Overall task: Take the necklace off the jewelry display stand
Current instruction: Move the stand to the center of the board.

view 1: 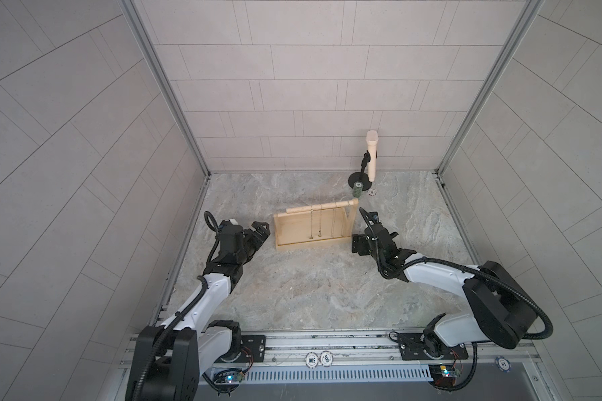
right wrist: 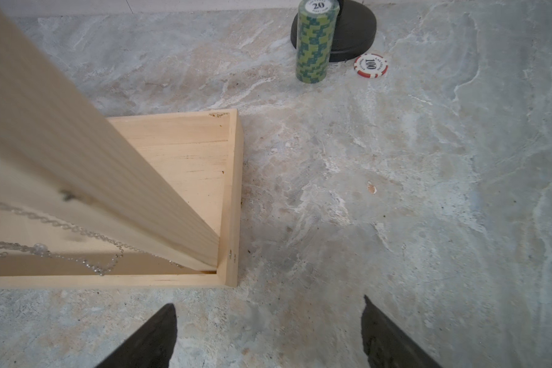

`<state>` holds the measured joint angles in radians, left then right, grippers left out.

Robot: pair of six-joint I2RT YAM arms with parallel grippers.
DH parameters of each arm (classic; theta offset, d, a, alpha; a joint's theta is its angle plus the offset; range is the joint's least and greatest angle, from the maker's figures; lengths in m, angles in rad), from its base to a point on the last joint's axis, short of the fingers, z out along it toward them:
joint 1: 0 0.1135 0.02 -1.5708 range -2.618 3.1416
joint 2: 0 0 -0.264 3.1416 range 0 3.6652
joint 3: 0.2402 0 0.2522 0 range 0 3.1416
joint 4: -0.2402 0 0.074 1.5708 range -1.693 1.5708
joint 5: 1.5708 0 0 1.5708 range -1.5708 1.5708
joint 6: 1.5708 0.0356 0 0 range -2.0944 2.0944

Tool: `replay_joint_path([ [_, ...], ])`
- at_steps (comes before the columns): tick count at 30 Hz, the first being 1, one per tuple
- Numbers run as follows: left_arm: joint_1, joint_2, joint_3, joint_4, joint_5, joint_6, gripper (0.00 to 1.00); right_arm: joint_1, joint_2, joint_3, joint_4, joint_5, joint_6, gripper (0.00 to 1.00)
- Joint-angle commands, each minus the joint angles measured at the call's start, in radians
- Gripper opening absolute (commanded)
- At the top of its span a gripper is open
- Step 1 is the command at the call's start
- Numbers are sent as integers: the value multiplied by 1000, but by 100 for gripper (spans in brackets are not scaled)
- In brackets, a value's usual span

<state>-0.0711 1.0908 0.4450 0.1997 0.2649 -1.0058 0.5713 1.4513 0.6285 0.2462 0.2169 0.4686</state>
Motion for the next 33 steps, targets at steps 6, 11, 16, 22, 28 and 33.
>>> replay_joint_path([
  [6, 46, 151, -40, 266, 88, -134, 100, 25, 71, 1, 115, -21, 46, 90],
  [11, 46, 325, -25, 463, 133, -218, 100, 26, 68, -3, 111, -18, 55, 91],
  [16, 43, 547, 49, 686, 268, -319, 100, 26, 47, -41, 100, -22, 62, 92],
  [22, 26, 754, 80, 960, 305, -465, 100, 25, 14, -50, 50, -3, 56, 96],
  [28, -25, 780, 123, 912, 295, -441, 100, 22, -8, -59, 20, 2, 59, 99],
  [33, -78, 735, 189, 756, 264, -376, 100, 3, -19, -73, 3, 0, 77, 100],
])
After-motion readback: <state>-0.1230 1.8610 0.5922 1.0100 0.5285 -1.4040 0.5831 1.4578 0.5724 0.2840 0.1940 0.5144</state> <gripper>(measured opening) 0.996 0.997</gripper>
